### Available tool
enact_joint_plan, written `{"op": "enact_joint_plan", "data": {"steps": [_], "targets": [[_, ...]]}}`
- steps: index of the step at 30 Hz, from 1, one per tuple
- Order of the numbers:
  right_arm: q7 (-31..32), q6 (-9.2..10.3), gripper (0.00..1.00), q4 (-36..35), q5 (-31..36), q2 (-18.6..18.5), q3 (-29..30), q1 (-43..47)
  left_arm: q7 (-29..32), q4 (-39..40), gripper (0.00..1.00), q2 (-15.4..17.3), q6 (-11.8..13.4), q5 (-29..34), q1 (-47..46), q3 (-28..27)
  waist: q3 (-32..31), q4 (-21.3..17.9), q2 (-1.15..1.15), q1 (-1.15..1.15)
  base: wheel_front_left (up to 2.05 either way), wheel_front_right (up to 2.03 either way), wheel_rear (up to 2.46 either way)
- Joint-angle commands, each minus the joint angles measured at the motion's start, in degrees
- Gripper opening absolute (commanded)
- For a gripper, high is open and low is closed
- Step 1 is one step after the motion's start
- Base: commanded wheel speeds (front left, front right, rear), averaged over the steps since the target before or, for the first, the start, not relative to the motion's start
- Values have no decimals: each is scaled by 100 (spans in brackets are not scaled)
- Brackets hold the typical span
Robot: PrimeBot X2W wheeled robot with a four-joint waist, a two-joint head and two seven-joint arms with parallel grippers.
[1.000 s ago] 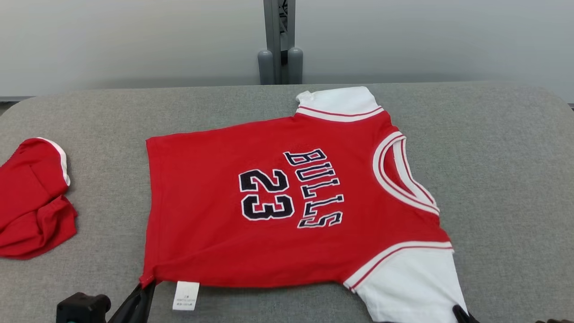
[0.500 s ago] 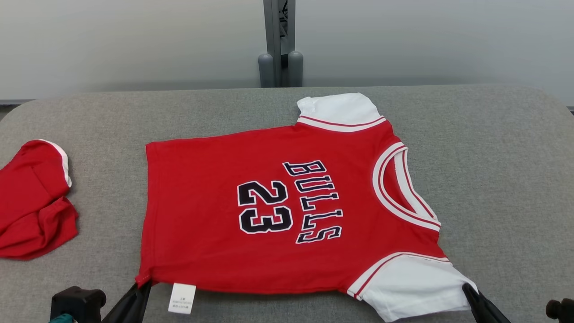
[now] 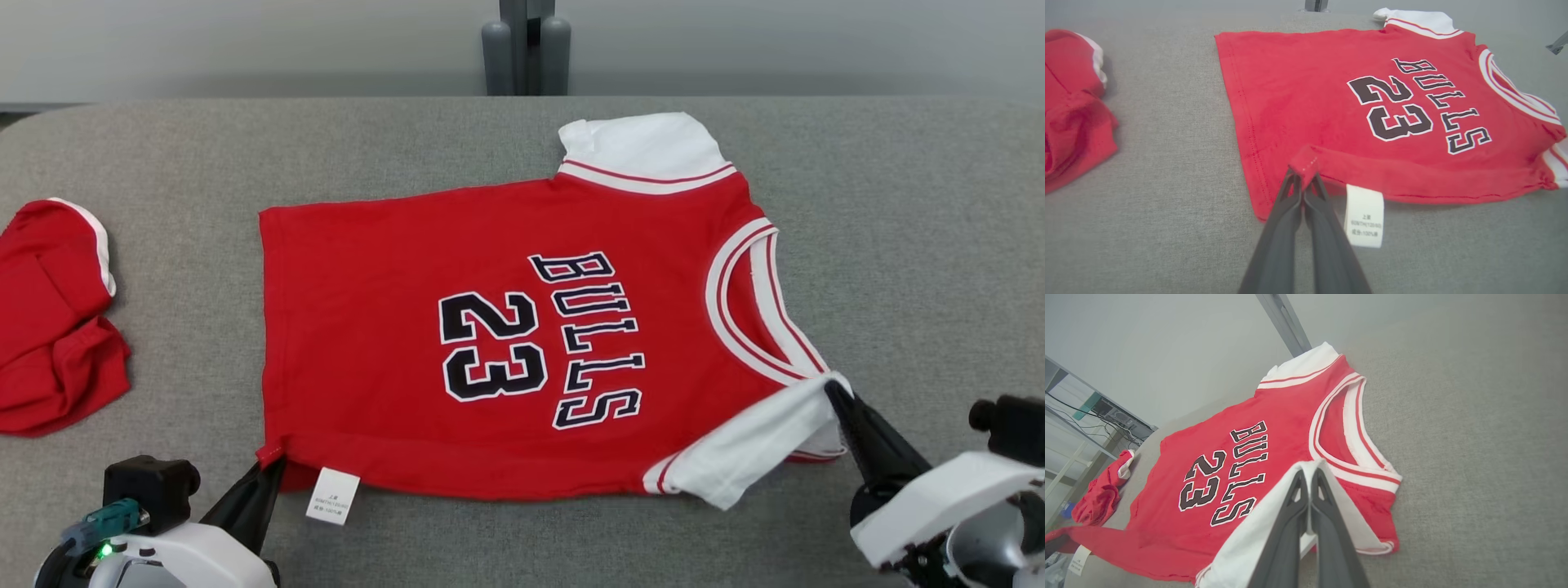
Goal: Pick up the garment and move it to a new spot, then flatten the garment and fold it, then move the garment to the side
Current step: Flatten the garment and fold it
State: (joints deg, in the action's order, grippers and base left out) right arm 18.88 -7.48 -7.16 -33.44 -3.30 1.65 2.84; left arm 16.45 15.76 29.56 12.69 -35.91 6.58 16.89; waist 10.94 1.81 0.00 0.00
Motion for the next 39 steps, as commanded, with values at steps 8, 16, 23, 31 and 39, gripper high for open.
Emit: {"op": "enact_joint_plan", "data": {"steps": [8,16,23,31,39], "targets": [[4,-4,0,849,3,-379,-91,-1242,-61,-497,0,-138,-381,-232,-631,69,625,290,0,0,0,0,0],[-221,-4,0,1549,-51,-544,-286,-2004,-81,-1077,0,-225,-633,-450,-1136,23,909,316,0,0,0,0,0],[-404,-4,0,1987,-241,-588,-497,-2425,-125,-1521,0,-340,-771,-547,-1377,84,1058,337,0,0,0,0,0],[-926,-4,100,1824,-817,-569,-513,-2370,-552,-1694,100,-524,-679,-538,-1399,-60,1012,347,0,0,0,0,0],[-1960,-4,100,1460,-381,-703,-174,-2124,-1404,-1604,100,-772,-255,-234,-1444,-337,810,367,0,0,0,0,0]]}}
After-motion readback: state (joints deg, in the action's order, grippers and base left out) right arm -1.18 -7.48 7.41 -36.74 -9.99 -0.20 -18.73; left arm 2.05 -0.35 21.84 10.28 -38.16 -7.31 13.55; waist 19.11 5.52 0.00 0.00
